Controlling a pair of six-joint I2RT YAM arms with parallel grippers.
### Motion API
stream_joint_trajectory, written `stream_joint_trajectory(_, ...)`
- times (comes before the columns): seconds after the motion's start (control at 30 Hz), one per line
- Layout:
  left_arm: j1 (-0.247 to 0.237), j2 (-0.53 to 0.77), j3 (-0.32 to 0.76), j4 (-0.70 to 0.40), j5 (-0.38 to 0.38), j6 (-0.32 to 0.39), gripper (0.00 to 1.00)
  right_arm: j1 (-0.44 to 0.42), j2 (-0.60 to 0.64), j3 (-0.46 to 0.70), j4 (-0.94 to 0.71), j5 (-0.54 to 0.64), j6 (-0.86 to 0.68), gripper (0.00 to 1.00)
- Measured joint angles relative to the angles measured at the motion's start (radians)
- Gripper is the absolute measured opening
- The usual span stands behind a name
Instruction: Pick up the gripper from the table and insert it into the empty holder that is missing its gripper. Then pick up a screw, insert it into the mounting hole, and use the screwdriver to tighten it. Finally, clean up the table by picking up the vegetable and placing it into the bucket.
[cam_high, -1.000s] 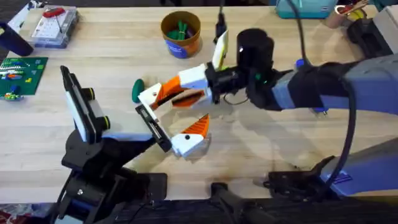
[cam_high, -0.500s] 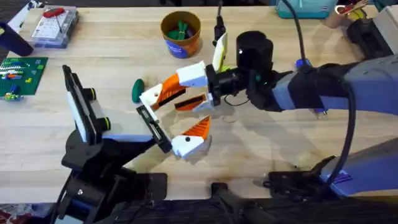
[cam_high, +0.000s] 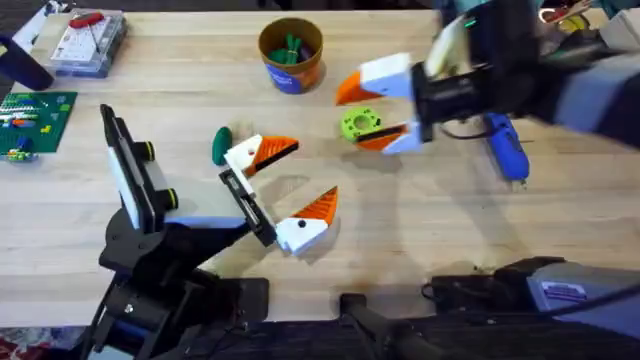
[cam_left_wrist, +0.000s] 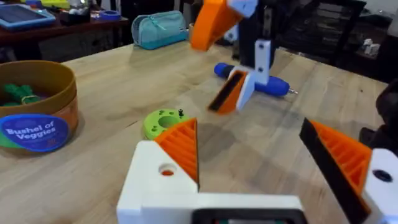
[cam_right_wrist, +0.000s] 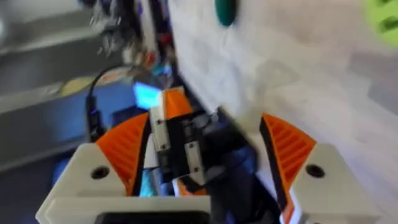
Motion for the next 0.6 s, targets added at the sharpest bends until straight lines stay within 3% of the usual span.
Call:
stream_joint_trajectory(0.2,0.000,0.000,0.000,0.000,0.000,0.002,0.992,-0.082,-0.111,0.154,-0.473,0.278,-0.342,0.995)
stream_joint_trajectory(0.43,0.000,0.000,0.000,0.000,0.000,0.002,0.992,-0.070,-0.261,0.193,-0.637,0.653,-0.523,0.996)
stream_joint_trajectory(0.6,0.000,0.000,0.000,0.000,0.000,0.002,0.992,0.002,-0.359,0.192,-0.658,0.875,-0.562,0.996)
